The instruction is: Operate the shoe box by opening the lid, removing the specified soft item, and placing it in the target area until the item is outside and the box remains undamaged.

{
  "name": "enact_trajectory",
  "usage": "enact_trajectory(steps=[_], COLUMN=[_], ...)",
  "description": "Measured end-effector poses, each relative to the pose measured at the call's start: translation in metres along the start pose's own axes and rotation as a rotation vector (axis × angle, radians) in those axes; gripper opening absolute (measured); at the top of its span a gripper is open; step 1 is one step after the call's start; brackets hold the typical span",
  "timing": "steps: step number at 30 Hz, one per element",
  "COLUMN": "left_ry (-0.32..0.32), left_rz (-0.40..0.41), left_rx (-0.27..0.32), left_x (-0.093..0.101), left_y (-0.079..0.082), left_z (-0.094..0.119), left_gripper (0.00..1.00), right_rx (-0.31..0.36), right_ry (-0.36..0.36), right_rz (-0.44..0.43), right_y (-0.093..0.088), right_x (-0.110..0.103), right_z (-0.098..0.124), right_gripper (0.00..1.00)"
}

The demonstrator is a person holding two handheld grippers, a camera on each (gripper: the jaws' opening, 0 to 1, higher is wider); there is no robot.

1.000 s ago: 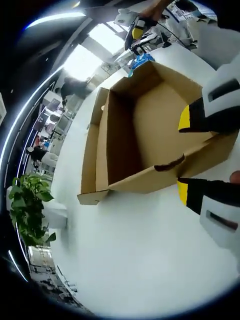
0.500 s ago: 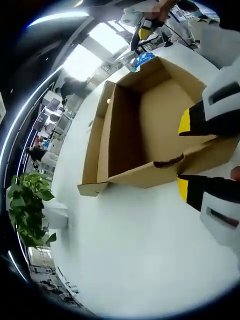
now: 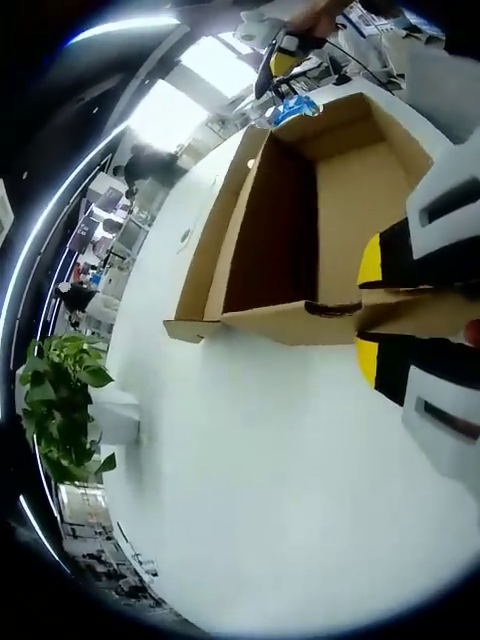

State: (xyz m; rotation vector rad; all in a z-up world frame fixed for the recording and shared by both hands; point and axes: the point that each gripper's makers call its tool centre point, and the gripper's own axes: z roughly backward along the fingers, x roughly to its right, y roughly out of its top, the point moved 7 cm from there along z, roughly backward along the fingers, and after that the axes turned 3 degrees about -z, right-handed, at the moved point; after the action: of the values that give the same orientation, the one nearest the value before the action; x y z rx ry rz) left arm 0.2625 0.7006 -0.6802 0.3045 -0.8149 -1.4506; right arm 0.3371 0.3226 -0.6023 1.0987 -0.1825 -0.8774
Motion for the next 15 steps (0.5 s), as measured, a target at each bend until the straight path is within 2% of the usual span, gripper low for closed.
enact_trajectory(steps=[5,9,15], left_ry=[0.020,0.045,0.052], left_rz=[0.007,-0.052,-0.042], left_rx=[0.011,0.004,0.004], left_x=[0.001,0.005,0.006], left_y=[-0.002,-0.003,-0.004], left_z=[0.001,0.001,0.001], left_gripper=[0.12,0.10,0.10], right_rx=[-0.004,-0.042,-0.038], right_ry=[-0.012,-0.046,-0.069], right_rz=[-0.012,-0.020,-0.062], right_y=[0.004,0.004,0.012], right_x=[0.004,0.014,0.027], right_z=[-0.012,-0.023,-0.038], right_gripper=[0.55,0.52,0.53])
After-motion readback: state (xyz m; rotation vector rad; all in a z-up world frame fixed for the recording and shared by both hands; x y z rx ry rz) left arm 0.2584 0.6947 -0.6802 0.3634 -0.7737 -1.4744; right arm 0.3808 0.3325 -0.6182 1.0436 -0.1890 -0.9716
